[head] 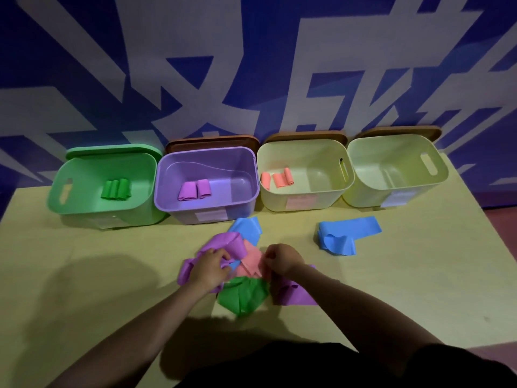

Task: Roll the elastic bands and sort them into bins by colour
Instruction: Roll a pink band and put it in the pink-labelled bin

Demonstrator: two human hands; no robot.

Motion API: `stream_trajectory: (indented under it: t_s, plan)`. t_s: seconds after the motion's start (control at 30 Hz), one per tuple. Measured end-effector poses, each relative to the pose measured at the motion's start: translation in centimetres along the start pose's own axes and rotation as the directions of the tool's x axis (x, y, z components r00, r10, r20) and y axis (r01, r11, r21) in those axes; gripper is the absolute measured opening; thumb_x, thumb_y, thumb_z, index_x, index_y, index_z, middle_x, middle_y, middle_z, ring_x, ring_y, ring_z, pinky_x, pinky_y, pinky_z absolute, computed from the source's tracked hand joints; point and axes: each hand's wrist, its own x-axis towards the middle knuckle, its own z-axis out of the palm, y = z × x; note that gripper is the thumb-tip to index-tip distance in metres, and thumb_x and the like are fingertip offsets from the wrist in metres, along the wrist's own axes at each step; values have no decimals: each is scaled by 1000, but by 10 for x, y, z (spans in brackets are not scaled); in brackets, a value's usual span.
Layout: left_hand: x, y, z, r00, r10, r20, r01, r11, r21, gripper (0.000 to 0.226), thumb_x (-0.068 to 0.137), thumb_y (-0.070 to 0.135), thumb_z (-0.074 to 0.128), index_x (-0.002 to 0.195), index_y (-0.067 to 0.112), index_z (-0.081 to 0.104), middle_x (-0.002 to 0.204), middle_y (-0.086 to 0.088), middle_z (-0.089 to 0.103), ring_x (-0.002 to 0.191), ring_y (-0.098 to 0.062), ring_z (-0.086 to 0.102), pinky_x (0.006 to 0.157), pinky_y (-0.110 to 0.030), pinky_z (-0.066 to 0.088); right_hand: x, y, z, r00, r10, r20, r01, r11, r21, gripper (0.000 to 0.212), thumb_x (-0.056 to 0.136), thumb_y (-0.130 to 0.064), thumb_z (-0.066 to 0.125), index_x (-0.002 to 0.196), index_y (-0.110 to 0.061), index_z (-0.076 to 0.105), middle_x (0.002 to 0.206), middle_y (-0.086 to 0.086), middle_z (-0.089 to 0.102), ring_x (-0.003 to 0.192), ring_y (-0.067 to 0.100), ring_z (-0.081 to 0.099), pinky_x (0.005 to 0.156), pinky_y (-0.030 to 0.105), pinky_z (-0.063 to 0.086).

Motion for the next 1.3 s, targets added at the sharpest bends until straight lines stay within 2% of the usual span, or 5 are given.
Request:
stream_trajectory:
  t_s: [0.23, 0.57, 0.87, 1.1, 1.3]
  plan:
    - [4, 19, -12, 999, 26, 41, -22, 995, -100, 14, 83, 28, 69, 93, 18, 69, 88, 7, 63, 89, -12, 59, 71, -22, 37, -20, -7, -18, 947, -79, -311, 208, 890, 406, 8, 79, -4, 67, 77, -12, 66, 87, 3, 61, 90, 20, 56, 82, 29, 43]
    - [-21, 54, -50, 996, 87, 22, -77, 955, -288, 17, 93, 22, 54, 78, 17, 62, 97, -13, 69, 87, -25, 61, 72, -31, 42, -88, -65, -86, 903, -126, -410, 419, 466, 779, 20, 91, -1, 55, 75, -13, 56, 59, -12, 54, 55, 4, 47, 51, 18, 37]
    - [-72, 118, -129, 958, 179, -223, -286, 626, -726, 50, 105, 21, 27, 76, 14, 67, 62, 14, 69, 65, 9, 62, 65, -12, 44, -157, -122, -144, 791, -172, -587, 612, 230, 757, 19, 92, -5, 56, 77, -16, 58, 64, -8, 57, 57, 4, 48, 52, 15, 40]
    - [-101, 138, -157, 865, 387, -320, -501, 711, -494, 34, 102, 23, 40, 81, 24, 67, 82, 22, 65, 79, 14, 57, 72, 1, 34, -189, -135, -172, 710, -159, -686, 688, 366, 627, 17, 91, -8, 60, 77, -18, 61, 65, -8, 56, 58, 5, 47, 54, 16, 38]
    - [-99, 126, -169, 811, 440, -385, -527, 835, -155, 24, 97, 42, 39, 92, 28, 57, 89, 5, 69, 78, -19, 67, 80, -37, 50, -195, -132, -165, 721, -133, -680, 654, 455, 605, 8, 89, -17, 61, 83, -12, 64, 76, 8, 53, 69, 15, 45, 59, 22, 37]
